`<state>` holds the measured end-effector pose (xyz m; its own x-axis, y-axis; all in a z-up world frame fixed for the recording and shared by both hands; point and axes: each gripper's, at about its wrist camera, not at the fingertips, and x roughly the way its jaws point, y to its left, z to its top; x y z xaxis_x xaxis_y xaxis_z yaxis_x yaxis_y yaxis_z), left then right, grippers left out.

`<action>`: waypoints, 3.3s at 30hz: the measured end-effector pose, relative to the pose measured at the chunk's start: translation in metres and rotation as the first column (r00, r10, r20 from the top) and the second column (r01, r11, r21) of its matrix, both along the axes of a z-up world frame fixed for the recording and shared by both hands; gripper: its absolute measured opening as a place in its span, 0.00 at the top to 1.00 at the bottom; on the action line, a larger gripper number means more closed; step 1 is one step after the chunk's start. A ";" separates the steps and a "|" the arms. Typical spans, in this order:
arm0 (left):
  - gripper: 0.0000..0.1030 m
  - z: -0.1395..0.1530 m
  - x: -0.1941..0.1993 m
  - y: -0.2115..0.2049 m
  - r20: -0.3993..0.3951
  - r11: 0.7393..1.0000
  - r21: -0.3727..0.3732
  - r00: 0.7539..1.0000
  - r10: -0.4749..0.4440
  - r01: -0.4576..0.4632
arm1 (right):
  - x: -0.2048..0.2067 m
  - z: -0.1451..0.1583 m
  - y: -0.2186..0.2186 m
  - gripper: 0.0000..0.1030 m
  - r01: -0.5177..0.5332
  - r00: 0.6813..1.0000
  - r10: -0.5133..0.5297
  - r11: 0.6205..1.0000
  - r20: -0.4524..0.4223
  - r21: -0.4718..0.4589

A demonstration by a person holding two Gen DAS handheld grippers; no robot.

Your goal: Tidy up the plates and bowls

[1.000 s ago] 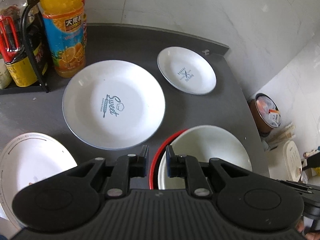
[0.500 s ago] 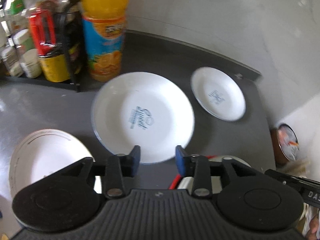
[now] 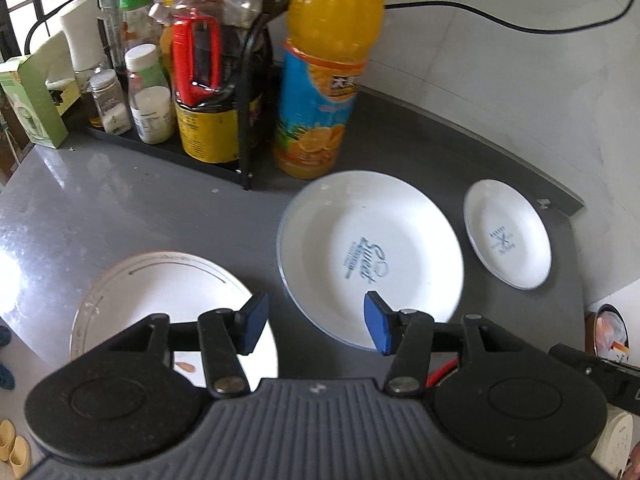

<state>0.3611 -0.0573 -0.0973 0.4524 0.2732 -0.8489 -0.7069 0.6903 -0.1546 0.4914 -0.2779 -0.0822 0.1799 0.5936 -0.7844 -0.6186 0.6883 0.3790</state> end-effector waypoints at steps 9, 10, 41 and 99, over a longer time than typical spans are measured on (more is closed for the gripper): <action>0.50 -0.016 0.004 0.042 0.004 0.999 -0.038 1.000 -0.005 0.005 | 0.010 -0.007 0.027 0.57 0.080 0.997 -0.080 0.996 -0.005 -0.033; 0.50 -0.019 0.005 0.047 0.001 0.999 -0.043 1.000 -0.014 0.014 | 0.012 -0.009 0.030 0.57 0.100 0.995 -0.100 0.994 -0.008 -0.042; 0.62 -0.107 0.088 0.133 -0.061 0.947 -0.175 0.958 -0.282 0.267 | 0.065 -0.103 0.113 0.69 0.241 0.955 -0.287 0.899 -0.076 -0.366; 0.86 -0.064 -0.067 0.152 0.001 0.977 -0.208 0.999 0.043 -0.042 | -0.043 -0.056 0.161 0.89 -0.083 0.991 0.070 0.990 -0.115 -0.112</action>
